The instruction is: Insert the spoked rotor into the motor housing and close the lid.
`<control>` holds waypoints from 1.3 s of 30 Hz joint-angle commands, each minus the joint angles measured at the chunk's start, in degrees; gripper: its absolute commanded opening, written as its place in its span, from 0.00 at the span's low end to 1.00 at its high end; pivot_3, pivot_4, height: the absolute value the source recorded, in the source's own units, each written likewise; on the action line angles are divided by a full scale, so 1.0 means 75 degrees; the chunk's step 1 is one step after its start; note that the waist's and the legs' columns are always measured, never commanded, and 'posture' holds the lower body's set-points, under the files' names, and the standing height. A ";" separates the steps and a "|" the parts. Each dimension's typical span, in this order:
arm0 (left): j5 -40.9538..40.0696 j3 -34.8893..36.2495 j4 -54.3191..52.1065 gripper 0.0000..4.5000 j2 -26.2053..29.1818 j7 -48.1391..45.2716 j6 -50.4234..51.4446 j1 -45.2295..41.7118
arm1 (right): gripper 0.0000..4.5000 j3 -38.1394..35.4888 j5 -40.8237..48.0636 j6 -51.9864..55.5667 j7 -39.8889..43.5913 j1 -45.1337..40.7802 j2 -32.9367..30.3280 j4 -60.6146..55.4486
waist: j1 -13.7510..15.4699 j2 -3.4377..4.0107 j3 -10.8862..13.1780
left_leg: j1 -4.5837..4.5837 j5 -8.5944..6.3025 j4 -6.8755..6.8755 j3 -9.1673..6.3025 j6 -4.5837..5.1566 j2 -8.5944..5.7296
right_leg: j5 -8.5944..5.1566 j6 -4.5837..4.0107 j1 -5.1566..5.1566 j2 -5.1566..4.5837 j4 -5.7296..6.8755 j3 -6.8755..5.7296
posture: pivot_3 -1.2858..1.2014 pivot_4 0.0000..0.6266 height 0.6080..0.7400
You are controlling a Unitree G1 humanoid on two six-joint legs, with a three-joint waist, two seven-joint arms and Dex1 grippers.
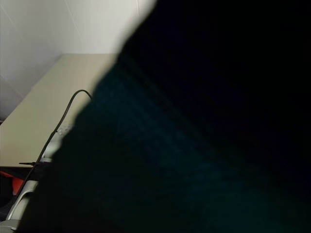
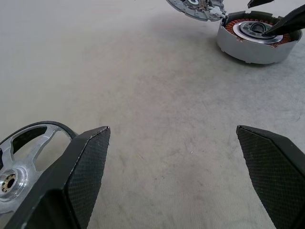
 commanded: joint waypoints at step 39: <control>0.0104 0.0207 -0.0012 1.00 0.0032 0.0170 -0.0140 0.0010 | 0.01 -0.0331 0.0321 -0.0199 -0.0259 -0.0627 0.0257 0.0259 | -0.0004 -0.0014 -0.0010 | 0.0017 0.0003 0.0008 -0.0004 -0.0004 0.0000 | -0.0008 0.0014 0.0018 -0.0001 0.0003 0.0000 | 0.52 0.00 1.00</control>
